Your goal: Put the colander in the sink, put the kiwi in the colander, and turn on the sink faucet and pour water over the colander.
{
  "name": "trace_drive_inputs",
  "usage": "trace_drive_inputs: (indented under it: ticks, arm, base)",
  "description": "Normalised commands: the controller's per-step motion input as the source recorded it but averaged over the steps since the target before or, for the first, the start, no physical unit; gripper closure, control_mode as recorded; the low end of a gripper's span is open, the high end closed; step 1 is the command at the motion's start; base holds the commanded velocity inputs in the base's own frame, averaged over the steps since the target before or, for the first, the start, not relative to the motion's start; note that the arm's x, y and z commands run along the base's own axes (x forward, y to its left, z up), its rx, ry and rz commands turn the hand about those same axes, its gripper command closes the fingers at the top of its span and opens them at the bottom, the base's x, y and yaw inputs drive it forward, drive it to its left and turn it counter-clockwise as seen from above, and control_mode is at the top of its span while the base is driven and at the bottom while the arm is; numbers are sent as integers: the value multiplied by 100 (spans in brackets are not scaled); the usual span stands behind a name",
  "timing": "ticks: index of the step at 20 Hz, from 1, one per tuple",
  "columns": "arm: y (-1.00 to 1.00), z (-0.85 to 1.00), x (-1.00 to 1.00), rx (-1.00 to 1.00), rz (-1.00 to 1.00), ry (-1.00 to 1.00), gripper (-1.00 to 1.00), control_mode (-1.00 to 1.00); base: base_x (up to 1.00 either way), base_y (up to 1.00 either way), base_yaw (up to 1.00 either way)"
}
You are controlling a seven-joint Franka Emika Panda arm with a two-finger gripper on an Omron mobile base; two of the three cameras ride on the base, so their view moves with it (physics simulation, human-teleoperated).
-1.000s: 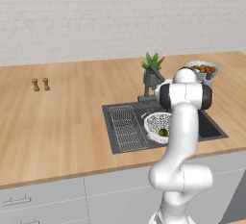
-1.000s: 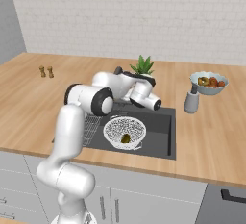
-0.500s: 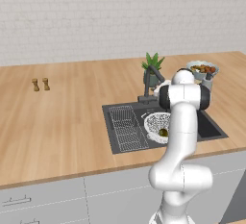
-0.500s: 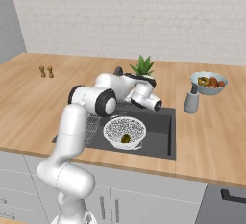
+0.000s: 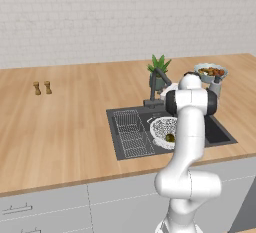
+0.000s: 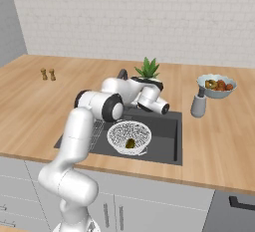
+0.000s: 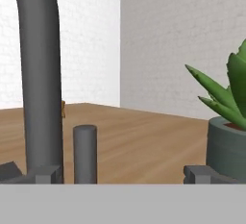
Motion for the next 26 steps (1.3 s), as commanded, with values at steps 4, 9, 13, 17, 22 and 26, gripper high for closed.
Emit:
trace_drive_inputs:
  ticks: [4,9,13,17,22,26]
  arm:
    - [5,0,9,0,0,0,100,-100]
    - [5,0,2,0,0,0,100,-100]
    - [0,0,0,0,0,-3,100,-100]
    - [0,0,0,0,-2,-6,100,-100]
    - [-12,-1,11,0,-7,0,100,-100]
    - [-36,-5,9,0,-4,0,100,-100]
  base:
    - [0,0,0]
    - [0,0,0]
    - [0,0,0]
    - [0,0,0]
    - [0,0,0]
    - [0,0,0]
